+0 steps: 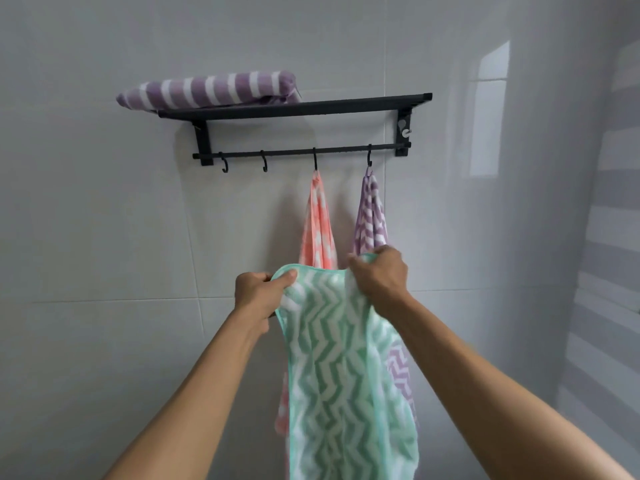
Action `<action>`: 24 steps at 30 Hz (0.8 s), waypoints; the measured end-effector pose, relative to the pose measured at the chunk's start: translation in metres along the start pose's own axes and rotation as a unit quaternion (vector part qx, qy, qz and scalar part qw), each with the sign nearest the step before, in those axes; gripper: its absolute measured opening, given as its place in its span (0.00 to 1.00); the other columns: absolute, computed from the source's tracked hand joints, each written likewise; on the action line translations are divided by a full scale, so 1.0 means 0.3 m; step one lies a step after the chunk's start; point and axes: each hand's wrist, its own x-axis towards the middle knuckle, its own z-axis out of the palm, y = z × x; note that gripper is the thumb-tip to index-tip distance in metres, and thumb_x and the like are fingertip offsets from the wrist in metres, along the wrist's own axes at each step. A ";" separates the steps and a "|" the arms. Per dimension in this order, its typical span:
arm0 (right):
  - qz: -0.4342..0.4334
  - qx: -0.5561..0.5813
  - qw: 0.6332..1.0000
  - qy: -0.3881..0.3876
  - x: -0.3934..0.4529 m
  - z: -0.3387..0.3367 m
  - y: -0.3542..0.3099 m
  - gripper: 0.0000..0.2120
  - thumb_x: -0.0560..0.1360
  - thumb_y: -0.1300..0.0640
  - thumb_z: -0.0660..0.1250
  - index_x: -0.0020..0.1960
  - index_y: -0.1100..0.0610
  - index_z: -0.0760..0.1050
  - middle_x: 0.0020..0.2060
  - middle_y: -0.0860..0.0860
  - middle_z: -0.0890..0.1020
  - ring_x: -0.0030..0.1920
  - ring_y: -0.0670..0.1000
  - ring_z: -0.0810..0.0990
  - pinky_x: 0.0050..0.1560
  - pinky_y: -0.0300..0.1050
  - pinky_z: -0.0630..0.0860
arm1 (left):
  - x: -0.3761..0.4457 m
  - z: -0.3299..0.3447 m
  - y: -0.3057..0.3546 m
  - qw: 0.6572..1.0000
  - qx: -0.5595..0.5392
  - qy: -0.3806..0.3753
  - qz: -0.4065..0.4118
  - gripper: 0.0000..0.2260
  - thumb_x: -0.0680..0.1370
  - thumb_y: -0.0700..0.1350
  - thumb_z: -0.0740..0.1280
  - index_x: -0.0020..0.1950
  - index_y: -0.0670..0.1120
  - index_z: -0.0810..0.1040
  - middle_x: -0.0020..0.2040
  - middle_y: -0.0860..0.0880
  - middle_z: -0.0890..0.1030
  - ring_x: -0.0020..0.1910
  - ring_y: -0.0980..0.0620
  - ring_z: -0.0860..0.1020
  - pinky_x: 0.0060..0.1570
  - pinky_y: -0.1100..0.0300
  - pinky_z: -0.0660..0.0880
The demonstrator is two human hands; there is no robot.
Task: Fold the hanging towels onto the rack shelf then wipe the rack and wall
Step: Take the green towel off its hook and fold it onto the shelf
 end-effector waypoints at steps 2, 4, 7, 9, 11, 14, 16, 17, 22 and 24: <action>-0.010 0.037 0.999 -0.029 -0.053 0.043 -0.022 0.10 0.71 0.53 0.76 0.46 0.60 0.82 0.38 0.54 0.82 0.42 0.54 0.81 0.46 0.46 0.78 | -0.015 0.048 0.016 0.999 -0.030 -0.015 -0.014 0.12 0.70 0.45 0.80 0.43 0.38 0.84 0.40 0.40 0.86 0.35 0.43 0.85 0.45 0.46 0.84; 0.019 0.077 0.995 -0.068 -0.081 0.092 -0.029 0.12 0.70 0.52 0.78 0.41 0.61 0.83 0.37 0.55 0.85 0.40 0.55 0.85 0.44 0.49 0.83 | -0.039 0.086 0.032 0.997 -0.059 -0.039 -0.027 0.11 0.72 0.46 0.79 0.46 0.39 0.85 0.40 0.43 0.86 0.32 0.49 0.82 0.37 0.55 0.83; 0.082 0.121 0.981 -0.127 -0.091 0.118 -0.042 0.10 0.72 0.55 0.76 0.43 0.64 0.84 0.39 0.60 0.86 0.41 0.59 0.87 0.45 0.54 0.85 | -0.059 0.094 0.039 0.992 -0.098 -0.074 -0.040 0.10 0.76 0.44 0.75 0.52 0.39 0.85 0.39 0.44 0.85 0.29 0.53 0.81 0.29 0.64 0.77; 0.102 0.178 0.963 -0.174 -0.089 0.107 -0.050 0.03 0.75 0.64 0.71 0.46 0.64 0.81 0.40 0.61 0.85 0.39 0.60 0.86 0.42 0.53 0.85 | -0.063 0.073 0.034 0.987 -0.114 -0.103 -0.047 0.10 0.79 0.44 0.72 0.54 0.38 0.85 0.40 0.44 0.86 0.30 0.52 0.82 0.28 0.64 0.76; 0.112 0.237 0.936 -0.236 -0.101 0.076 -0.066 0.08 0.77 0.72 0.63 0.51 0.64 0.78 0.41 0.62 0.83 0.34 0.56 0.84 0.34 0.47 0.84 | -0.062 0.049 0.027 0.984 -0.109 -0.133 -0.050 0.11 0.81 0.44 0.69 0.55 0.37 0.84 0.41 0.43 0.86 0.31 0.52 0.82 0.29 0.64 0.77; 0.044 0.220 0.930 -0.291 -0.110 0.058 -0.048 0.13 0.76 0.75 0.64 0.58 0.65 0.78 0.40 0.60 0.82 0.32 0.53 0.82 0.34 0.43 0.83 | -0.065 0.026 0.032 0.978 -0.109 -0.168 -0.050 0.12 0.83 0.43 0.65 0.55 0.36 0.83 0.39 0.43 0.85 0.32 0.51 0.82 0.30 0.62 0.78; -0.042 0.153 0.950 -0.270 -0.107 0.065 -0.020 0.12 0.75 0.72 0.69 0.57 0.65 0.80 0.36 0.58 0.82 0.32 0.54 0.83 0.37 0.44 0.84 | -0.074 0.024 0.039 0.977 -0.104 -0.179 -0.046 0.12 0.83 0.42 0.64 0.55 0.36 0.83 0.40 0.42 0.85 0.32 0.51 0.83 0.31 0.62 0.79; -0.085 0.117 0.958 -0.249 -0.103 0.071 -0.010 0.09 0.75 0.69 0.71 0.55 0.65 0.82 0.34 0.57 0.83 0.31 0.55 0.84 0.38 0.44 0.84 | -0.077 0.023 0.041 0.976 -0.104 -0.183 -0.048 0.12 0.83 0.42 0.63 0.55 0.35 0.83 0.41 0.42 0.85 0.32 0.50 0.83 0.31 0.61 0.80; -0.208 -0.051 0.965 -0.149 -0.076 0.077 -0.004 0.04 0.74 0.53 0.74 0.44 0.54 0.83 0.35 0.46 0.82 0.35 0.45 0.80 0.39 0.38 0.76 | -0.068 -0.010 0.039 0.974 -0.130 -0.174 -0.065 0.13 0.83 0.43 0.64 0.56 0.35 0.82 0.46 0.40 0.86 0.39 0.47 0.85 0.38 0.57 0.82; -0.196 -0.025 0.965 -0.175 -0.057 0.070 -0.006 0.05 0.75 0.52 0.71 0.43 0.54 0.80 0.35 0.47 0.82 0.36 0.47 0.80 0.41 0.45 0.78 | -0.053 -0.030 0.037 0.975 -0.140 -0.158 -0.065 0.12 0.83 0.43 0.64 0.56 0.35 0.82 0.46 0.40 0.86 0.40 0.46 0.85 0.40 0.56 0.83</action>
